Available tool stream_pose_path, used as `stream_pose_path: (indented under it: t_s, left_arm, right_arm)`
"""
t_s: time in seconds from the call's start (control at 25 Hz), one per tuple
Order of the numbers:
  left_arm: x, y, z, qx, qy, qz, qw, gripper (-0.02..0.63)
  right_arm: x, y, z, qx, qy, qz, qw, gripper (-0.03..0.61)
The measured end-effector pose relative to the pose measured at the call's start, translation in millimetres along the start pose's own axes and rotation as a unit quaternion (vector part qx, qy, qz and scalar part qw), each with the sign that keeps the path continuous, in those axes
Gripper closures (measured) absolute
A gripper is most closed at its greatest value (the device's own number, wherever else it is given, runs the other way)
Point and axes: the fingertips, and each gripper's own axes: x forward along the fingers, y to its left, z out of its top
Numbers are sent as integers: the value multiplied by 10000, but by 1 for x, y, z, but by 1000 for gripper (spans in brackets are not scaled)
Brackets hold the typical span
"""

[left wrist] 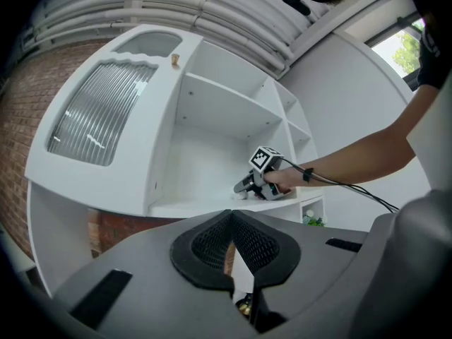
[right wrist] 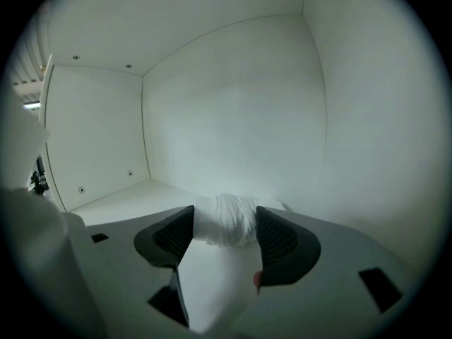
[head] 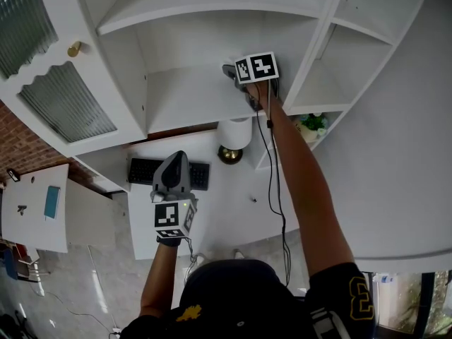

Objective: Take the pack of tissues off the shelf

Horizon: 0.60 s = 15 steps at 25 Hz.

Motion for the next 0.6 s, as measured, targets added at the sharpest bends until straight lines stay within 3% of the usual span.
stream_pose_path:
  t_s: [0.2,0.6]
  left_arm:
    - [-3,-15,-10,22,129,-163,9998,596]
    - [-9,-16,-13,-21,159,-119,9998,596]
  right_arm:
    - [0,4,1,-194,28,-46,9998,333]
    - [-2,10,6,-569,-47,-115,9983,411]
